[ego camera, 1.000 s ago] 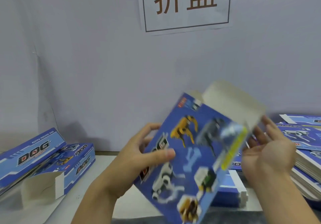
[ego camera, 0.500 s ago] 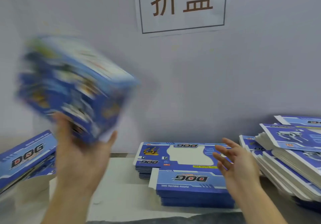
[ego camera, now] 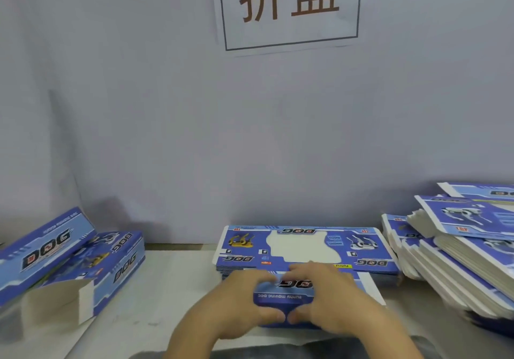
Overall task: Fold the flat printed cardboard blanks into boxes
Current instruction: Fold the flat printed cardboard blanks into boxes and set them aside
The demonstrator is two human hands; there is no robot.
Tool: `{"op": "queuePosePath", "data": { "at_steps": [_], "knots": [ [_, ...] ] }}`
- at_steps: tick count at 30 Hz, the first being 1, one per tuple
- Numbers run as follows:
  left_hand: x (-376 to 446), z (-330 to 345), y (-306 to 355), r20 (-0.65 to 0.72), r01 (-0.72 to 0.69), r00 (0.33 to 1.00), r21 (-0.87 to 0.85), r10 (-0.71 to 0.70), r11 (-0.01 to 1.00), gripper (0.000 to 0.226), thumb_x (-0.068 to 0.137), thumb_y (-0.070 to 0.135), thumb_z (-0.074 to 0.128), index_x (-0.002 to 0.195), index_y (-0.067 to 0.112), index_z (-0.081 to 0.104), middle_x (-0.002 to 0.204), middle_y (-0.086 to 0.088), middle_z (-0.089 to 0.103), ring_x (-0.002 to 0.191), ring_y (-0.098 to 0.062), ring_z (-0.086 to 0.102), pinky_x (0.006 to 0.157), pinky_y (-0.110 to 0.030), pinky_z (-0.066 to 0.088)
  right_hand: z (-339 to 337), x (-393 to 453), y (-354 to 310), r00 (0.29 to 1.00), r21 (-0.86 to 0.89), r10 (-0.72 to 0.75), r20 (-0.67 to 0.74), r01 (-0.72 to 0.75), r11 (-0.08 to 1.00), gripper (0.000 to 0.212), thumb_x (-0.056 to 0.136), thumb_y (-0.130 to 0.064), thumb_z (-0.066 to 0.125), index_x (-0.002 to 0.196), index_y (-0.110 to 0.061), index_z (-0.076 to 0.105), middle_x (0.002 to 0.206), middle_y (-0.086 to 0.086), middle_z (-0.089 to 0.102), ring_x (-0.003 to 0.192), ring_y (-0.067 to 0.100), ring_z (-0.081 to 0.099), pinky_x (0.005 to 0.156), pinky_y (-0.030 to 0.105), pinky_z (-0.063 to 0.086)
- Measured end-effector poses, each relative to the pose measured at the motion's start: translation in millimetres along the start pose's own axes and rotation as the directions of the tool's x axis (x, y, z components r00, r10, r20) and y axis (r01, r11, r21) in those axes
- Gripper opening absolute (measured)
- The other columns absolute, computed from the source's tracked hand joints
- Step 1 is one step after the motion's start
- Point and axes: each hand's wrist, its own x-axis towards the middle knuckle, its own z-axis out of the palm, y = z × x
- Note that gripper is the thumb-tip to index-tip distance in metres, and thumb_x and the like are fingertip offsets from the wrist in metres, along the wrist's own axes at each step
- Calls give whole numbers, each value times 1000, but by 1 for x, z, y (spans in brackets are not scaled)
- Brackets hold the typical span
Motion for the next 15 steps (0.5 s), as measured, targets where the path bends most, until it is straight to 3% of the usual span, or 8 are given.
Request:
{"op": "queuePosePath", "data": {
  "at_steps": [3,8,12,15],
  "knots": [
    [4,0,-7,-66,22,998,54,-19,998,61,86,46,75,140,43,47,146,15,42,119,-2,41,89,-14,41,-1,2,-3,998,-67,7,-55,-11,998,51,86,-37,76,133,-45,58,143,-16,50,131,15,42,110,37,35],
    [4,-6,-11,-290,-87,955,-77,61,993,31,92,45,67,121,44,58,127,21,59,113,5,54,89,-8,40,-5,1,-1,997,-18,11,-82,-13,1000,43,88,-33,74,127,-46,63,141,-11,53,124,17,49,102,31,45],
    [6,-12,-9,-550,-186,835,-228,31,956,16,94,32,67,110,29,67,108,16,69,104,-1,64,73,-2,45,-7,0,0,992,-22,-45,-119,43,999,33,96,-32,64,127,-43,64,137,-6,55,119,17,51,92,27,46],
    [6,-17,-5,-743,-312,670,-302,-18,901,12,97,20,63,107,24,66,105,14,69,101,0,64,69,-2,45,-12,-3,-3,959,24,-106,-261,116,993,29,102,-25,54,124,-37,69,126,-9,65,113,14,57,95,27,48]
  ]
}}
